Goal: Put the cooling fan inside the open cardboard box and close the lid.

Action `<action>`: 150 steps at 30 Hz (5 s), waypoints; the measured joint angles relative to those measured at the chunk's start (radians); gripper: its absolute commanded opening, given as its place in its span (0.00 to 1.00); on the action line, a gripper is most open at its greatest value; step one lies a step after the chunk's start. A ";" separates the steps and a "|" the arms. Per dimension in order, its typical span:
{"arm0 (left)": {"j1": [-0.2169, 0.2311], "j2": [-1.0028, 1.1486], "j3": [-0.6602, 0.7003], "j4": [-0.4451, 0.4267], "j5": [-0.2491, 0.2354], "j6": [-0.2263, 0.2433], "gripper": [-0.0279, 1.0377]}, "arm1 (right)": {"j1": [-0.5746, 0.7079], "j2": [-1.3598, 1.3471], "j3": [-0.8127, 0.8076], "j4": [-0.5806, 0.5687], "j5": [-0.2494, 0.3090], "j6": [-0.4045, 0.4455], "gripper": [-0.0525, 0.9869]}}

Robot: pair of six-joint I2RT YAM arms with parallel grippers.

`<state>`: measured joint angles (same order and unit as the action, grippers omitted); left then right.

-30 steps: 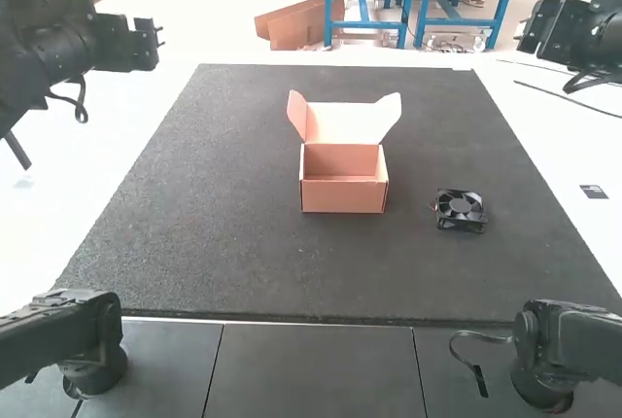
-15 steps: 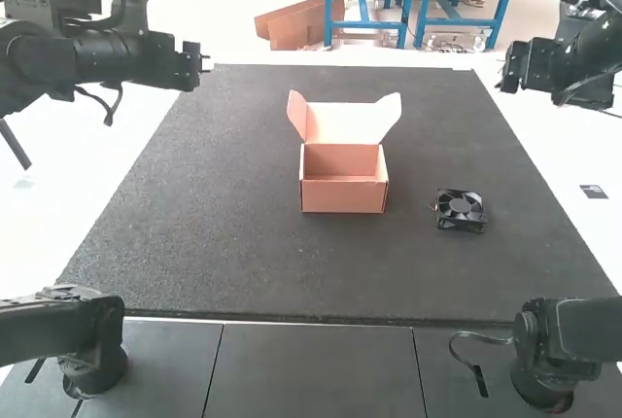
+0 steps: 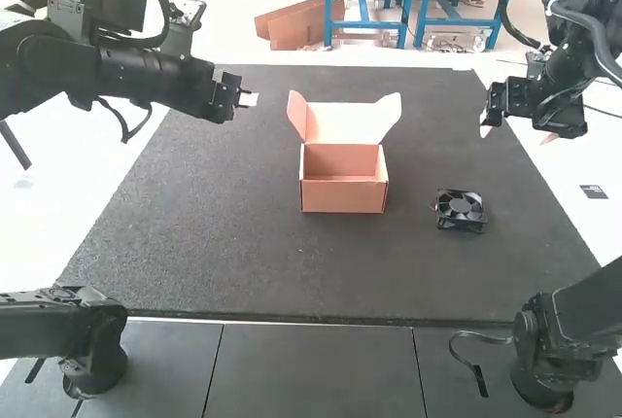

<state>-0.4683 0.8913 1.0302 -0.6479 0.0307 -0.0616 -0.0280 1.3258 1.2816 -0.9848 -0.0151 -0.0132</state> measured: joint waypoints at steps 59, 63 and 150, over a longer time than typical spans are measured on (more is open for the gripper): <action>-0.023 0.013 0.002 0.003 -0.020 -0.006 0.93 | -0.126 0.423 -0.172 0.319 0.004 -0.073 0.91; -0.023 0.014 0.002 0.002 -0.023 -0.006 0.93 | -0.126 0.446 -0.152 0.322 0.004 -0.071 0.91; -0.023 0.021 -0.012 -0.108 -0.040 -0.006 0.93 | 0.382 0.204 0.099 0.047 -0.212 0.280 0.04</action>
<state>-0.4911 0.9127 1.0183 -0.7563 -0.0090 -0.0681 0.3542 1.5295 1.3804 -0.9375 -0.2272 0.2668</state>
